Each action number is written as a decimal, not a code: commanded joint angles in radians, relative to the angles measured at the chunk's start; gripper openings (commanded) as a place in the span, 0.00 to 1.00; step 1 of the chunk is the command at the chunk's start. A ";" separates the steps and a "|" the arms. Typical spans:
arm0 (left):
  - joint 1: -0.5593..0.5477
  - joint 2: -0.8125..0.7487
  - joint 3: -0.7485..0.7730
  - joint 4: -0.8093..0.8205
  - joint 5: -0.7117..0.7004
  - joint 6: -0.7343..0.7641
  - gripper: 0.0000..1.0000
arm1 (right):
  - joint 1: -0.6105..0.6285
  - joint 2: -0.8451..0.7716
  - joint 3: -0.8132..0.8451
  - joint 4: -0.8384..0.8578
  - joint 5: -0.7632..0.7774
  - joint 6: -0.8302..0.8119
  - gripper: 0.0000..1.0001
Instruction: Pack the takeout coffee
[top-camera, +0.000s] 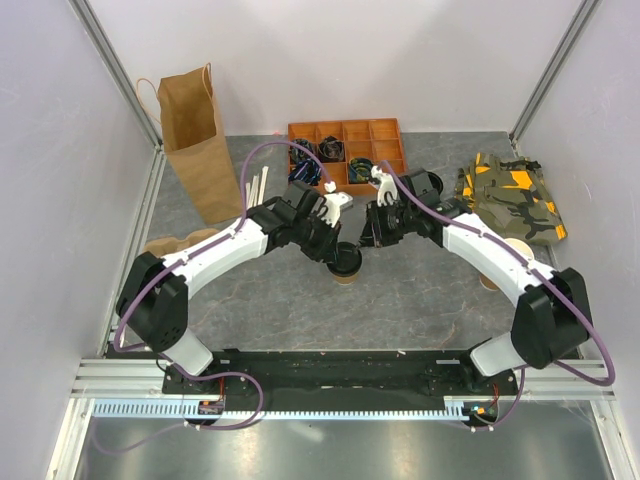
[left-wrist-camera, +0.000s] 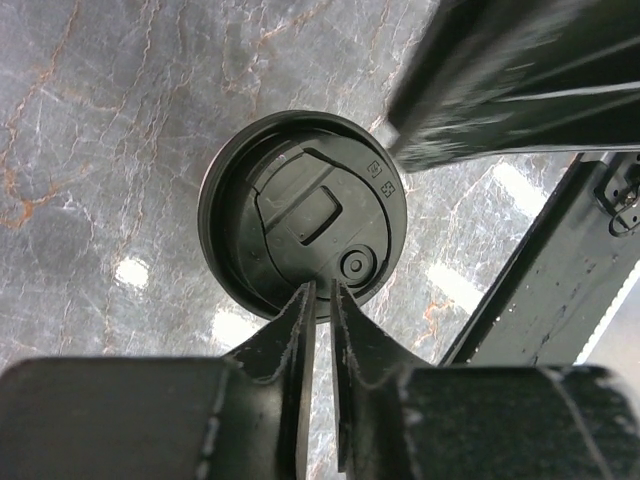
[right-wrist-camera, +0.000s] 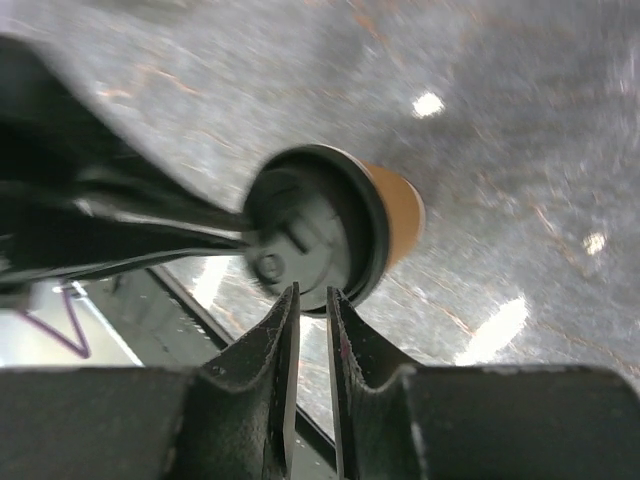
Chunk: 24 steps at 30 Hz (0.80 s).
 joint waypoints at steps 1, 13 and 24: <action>0.015 -0.028 0.033 -0.056 0.003 -0.026 0.21 | 0.009 -0.055 0.058 0.007 -0.058 0.018 0.24; 0.021 -0.072 0.044 -0.052 0.026 -0.053 0.27 | 0.017 0.042 0.008 0.103 -0.143 0.101 0.20; 0.017 -0.105 0.070 -0.047 -0.026 -0.105 0.25 | 0.026 0.033 -0.070 0.093 -0.107 0.070 0.18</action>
